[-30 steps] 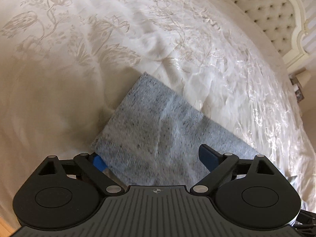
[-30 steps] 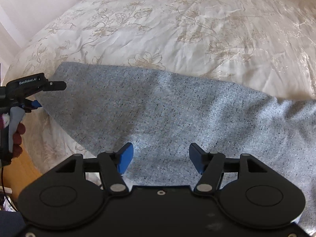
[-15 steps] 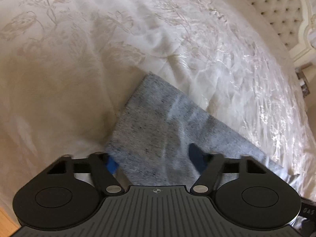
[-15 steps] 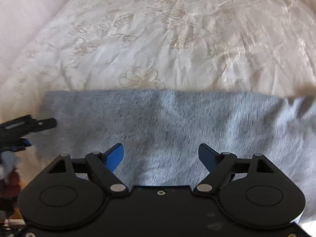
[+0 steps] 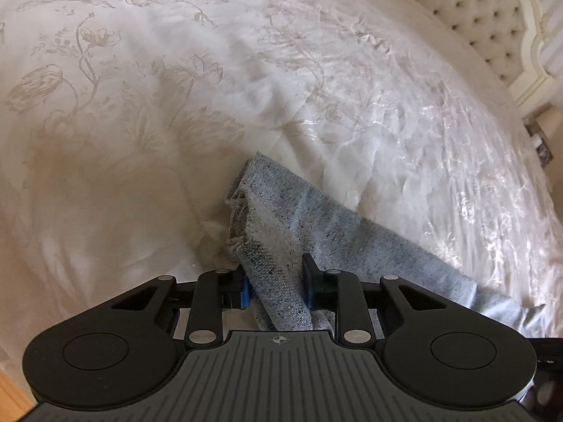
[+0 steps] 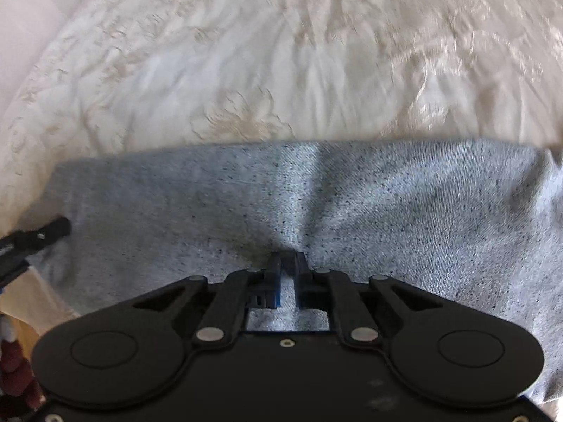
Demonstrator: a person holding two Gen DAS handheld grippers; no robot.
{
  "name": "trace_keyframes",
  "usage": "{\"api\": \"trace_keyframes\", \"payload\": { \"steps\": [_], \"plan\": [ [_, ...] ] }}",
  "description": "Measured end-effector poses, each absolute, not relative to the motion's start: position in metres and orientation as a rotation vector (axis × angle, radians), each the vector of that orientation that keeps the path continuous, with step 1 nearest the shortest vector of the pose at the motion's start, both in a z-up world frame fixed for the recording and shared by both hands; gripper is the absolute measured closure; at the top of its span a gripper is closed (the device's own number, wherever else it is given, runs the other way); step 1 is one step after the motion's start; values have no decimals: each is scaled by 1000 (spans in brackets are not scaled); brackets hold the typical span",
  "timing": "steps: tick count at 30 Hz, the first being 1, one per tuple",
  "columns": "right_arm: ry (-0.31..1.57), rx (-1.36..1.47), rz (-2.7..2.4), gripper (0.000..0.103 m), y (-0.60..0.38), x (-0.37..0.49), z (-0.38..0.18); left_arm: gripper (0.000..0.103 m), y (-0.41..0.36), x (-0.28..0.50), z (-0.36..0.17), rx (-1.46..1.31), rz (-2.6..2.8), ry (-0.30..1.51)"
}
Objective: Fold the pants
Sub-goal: 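Grasp the folded pants end with the left gripper and lift it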
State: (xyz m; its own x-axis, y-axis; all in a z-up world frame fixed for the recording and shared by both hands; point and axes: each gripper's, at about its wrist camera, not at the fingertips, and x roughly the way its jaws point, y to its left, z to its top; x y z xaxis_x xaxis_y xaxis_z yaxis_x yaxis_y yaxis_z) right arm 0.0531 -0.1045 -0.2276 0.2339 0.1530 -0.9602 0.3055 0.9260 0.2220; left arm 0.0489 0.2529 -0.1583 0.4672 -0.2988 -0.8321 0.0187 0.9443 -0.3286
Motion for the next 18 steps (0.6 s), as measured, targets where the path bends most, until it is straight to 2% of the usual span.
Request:
{"api": "trace_keyframes", "payload": {
  "steps": [2, 4, 6, 8, 11, 13, 15, 18],
  "plan": [
    [1348, 409, -111, 97, -105, 56, -230, 72, 255, 53, -167, -322, -172, 1117],
    [1352, 406, -106, 97, -106, 57, -229, 61, 262, 56, -177, -409, -168, 1133],
    [1353, 404, -100, 97, -107, 59, -228, 36, 265, 61, -182, -486, -193, 1130],
    [1350, 410, -97, 96, -108, 58, -228, 20, 260, 66, -185, -517, -229, 1126],
    [1348, 413, -100, 95, -109, 57, -229, 15, 245, 75, -187, -466, -249, 1133],
    [1346, 416, -103, 94, -107, 57, -228, 22, 240, 77, -186, -444, -270, 1119],
    [1340, 429, -103, 92, -108, 53, -225, 76, 239, 75, -178, -417, -263, 1085],
    [1308, 446, -109, 88, -110, 43, -214, 78, 244, 70, -166, -426, -277, 1044]
  ]
}}
